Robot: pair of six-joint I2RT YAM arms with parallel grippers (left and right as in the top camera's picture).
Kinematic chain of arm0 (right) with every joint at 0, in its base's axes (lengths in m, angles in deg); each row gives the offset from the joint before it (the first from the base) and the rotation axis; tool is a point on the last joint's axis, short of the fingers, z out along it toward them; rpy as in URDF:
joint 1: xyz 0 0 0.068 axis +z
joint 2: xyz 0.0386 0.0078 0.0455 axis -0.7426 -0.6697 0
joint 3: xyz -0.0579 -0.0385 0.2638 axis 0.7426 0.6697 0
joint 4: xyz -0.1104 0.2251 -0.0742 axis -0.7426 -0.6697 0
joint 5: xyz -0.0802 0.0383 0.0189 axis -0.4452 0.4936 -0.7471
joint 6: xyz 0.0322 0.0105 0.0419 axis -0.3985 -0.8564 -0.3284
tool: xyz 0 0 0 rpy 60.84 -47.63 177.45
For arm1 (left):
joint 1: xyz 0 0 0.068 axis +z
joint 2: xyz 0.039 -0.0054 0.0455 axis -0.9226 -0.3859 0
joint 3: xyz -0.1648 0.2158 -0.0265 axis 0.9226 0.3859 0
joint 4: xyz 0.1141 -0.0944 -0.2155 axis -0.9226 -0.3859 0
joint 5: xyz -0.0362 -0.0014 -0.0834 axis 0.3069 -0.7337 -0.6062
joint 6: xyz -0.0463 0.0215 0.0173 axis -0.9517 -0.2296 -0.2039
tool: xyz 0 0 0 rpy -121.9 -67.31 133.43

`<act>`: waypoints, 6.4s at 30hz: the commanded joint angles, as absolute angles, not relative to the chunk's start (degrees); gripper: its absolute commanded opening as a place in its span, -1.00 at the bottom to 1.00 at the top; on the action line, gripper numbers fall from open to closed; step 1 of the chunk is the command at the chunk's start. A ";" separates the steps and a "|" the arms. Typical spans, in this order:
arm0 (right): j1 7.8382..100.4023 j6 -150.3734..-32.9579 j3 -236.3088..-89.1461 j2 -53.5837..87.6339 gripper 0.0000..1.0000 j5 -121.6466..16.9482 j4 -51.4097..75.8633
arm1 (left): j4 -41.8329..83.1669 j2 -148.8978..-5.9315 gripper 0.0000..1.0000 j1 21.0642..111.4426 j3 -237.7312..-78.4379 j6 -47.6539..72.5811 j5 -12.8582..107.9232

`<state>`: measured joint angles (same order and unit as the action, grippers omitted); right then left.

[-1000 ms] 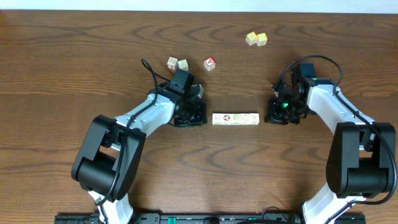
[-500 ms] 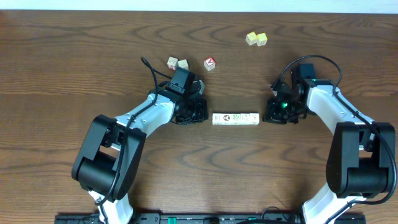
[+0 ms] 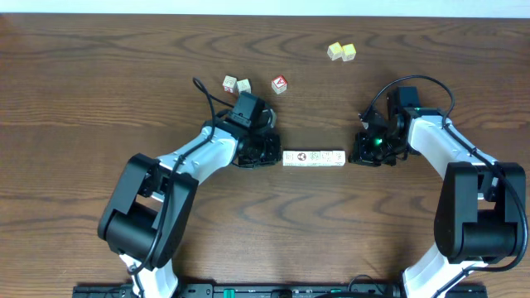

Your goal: Lift 5 blocks

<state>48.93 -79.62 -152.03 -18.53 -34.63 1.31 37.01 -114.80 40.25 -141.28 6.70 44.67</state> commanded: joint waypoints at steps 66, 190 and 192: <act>52.14 -79.38 -151.61 -17.98 -0.98 -28.38 3.43 | 38.08 -115.09 -0.85 35.97 -140.93 3.38 49.67; 58.57 -85.26 -143.39 -12.65 -0.98 -44.56 10.99 | 35.34 -113.03 -0.86 35.99 -140.95 -2.63 50.77; 58.55 -85.28 -143.39 -12.65 -0.98 -44.75 10.99 | 34.47 -113.03 -0.85 35.99 -140.93 -2.69 51.82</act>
<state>57.26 -83.69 -143.66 -13.19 -45.54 10.58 35.32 -113.01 36.65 -140.49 -2.10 51.27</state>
